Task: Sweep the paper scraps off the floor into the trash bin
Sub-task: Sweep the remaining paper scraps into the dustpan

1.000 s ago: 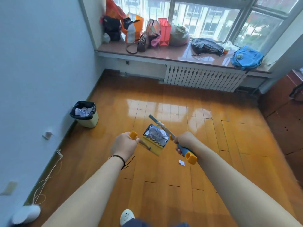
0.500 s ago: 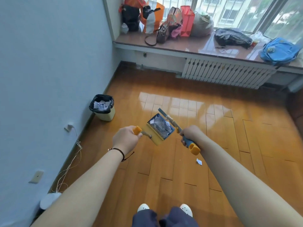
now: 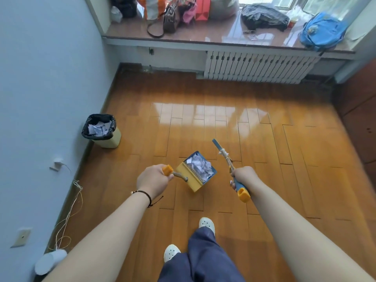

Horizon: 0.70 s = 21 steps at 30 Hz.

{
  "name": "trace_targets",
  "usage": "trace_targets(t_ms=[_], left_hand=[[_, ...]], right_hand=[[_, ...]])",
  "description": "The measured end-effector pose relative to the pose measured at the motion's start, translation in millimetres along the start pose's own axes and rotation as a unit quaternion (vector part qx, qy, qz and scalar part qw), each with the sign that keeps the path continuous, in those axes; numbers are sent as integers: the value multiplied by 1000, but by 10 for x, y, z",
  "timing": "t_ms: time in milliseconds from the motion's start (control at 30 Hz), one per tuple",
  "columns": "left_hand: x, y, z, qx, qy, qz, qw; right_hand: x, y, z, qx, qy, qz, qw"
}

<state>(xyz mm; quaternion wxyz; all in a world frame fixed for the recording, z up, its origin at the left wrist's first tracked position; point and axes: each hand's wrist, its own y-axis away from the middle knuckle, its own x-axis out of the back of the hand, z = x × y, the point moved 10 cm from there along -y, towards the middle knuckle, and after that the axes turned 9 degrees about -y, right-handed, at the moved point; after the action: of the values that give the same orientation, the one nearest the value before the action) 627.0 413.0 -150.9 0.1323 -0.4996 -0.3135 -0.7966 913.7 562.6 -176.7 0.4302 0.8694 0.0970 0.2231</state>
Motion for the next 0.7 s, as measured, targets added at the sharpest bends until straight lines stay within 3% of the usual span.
trace_targets(t_ms=[400, 700], left_hand=[[-664, -657, 815, -33, -71, -82, 994], [-893, -1111, 1616, -102, -150, -122, 976]], right_hand=[[946, -1059, 676, -100, -143, 66, 982], [1541, -1485, 1048, -133, -253, 150, 947]])
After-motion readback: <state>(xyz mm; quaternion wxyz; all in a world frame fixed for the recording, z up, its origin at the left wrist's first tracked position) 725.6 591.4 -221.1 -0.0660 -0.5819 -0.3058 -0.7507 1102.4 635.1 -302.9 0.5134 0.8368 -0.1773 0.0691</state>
